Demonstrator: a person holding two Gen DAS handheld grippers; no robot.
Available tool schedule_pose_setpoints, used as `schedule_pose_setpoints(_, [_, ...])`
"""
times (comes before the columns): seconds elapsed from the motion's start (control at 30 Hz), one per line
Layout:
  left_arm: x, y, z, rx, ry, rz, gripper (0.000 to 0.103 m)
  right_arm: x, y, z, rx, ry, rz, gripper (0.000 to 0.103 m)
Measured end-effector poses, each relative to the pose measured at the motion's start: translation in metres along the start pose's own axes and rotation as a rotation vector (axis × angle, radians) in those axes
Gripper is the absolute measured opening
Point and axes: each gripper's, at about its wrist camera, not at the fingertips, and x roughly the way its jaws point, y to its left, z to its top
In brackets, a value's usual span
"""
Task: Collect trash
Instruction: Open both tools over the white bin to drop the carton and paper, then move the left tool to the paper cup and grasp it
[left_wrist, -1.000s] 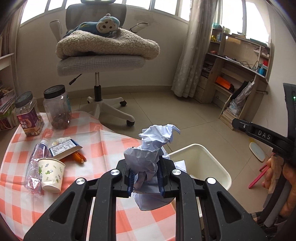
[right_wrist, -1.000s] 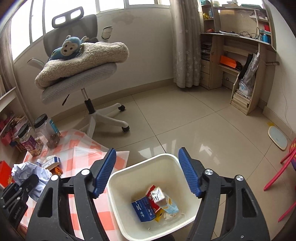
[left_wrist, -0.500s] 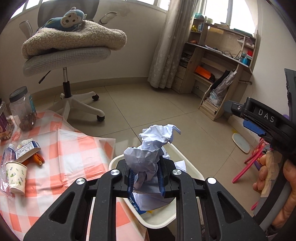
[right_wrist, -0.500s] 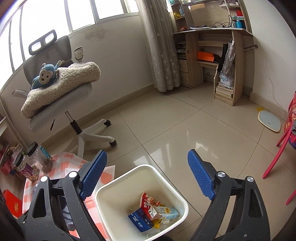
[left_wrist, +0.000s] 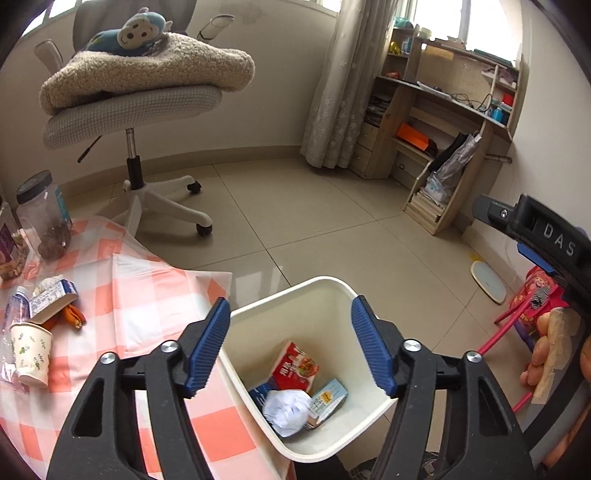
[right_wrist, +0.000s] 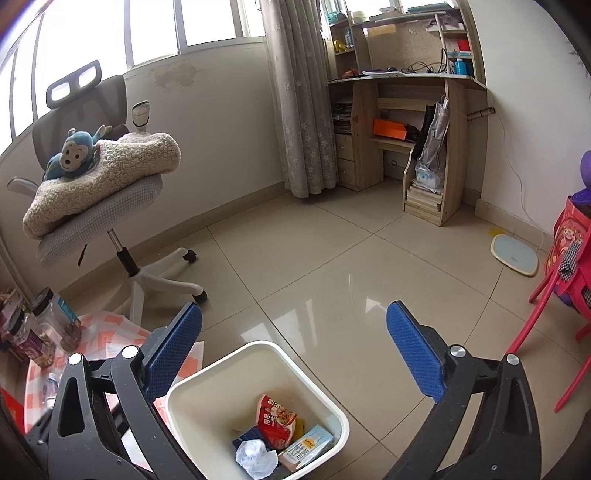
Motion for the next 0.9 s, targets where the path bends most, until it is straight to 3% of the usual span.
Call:
schedule_pose_setpoints(0.13, [-0.018, 0.014, 0.007, -0.012, -0.066, 0.068, 0.084, -0.005, 0.018, -0.005, -0.089, -0.033, -0.048, 0.096])
schedule_pose_setpoints(0.3, [-0.046, 0.035, 0.012, -0.033, -0.19, 0.208, 0.095, -0.012, 0.043, -0.013, -0.164, -0.067, -0.063, 0.096])
schedule_pose_setpoints(0.43, [-0.062, 0.054, 0.013, -0.048, -0.264, 0.326, 0.096, -0.021, 0.064, -0.02, -0.191, -0.088, -0.035, 0.096])
schedule_pose_setpoints(0.6, [-0.072, 0.079, 0.008, -0.077, -0.275, 0.422, 0.096, -0.029, 0.092, -0.028, -0.223, -0.102, 0.015, 0.096])
schedule_pose_setpoints(0.9, [-0.089, 0.126, -0.002, -0.17, -0.269, 0.455, 0.096, -0.035, 0.145, -0.045, -0.307, -0.096, 0.064, 0.096])
